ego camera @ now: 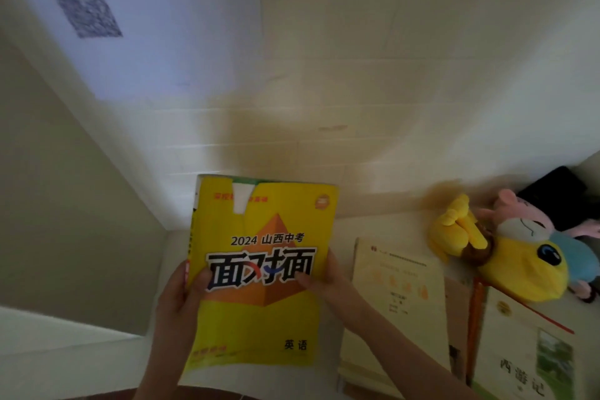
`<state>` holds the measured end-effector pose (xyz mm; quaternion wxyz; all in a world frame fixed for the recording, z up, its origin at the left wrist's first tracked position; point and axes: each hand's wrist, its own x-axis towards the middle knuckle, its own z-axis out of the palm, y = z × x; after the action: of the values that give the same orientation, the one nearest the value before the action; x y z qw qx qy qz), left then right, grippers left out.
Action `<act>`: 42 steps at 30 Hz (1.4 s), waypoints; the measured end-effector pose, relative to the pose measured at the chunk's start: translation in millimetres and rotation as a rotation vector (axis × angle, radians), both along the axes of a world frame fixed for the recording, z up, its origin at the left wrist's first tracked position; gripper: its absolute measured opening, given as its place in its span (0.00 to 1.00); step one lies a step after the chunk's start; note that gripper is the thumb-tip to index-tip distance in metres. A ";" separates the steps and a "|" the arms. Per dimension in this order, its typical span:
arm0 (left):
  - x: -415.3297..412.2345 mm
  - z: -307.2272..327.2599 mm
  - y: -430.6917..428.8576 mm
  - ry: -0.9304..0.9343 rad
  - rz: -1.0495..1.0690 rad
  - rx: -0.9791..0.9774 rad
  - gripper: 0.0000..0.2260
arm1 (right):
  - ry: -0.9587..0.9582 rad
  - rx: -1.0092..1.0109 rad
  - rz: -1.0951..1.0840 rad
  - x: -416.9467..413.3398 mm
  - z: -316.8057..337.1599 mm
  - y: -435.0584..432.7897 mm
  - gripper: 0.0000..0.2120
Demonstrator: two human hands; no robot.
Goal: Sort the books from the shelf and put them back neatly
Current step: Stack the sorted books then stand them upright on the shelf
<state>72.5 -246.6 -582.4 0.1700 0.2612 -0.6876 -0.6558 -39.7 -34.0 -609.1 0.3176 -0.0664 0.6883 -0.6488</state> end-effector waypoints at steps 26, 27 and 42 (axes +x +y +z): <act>24.0 216.7 31.0 0.606 0.081 -0.239 0.07 | 0.851 -0.332 0.031 12.5 244.8 30.6 0.39; 30.5 226.3 34.6 0.625 0.086 -0.253 0.10 | 0.877 -0.345 0.048 15.2 255.8 33.4 0.39; 148.0 412.6 34.7 0.915 0.384 -0.424 0.14 | 1.208 -0.630 0.364 77.3 470.1 -10.4 0.39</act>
<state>220.5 -211.9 -169.7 0.6180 0.0298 -0.6007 -0.5064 37.6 -44.4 -139.0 -0.0508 -0.6179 0.5014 -0.6035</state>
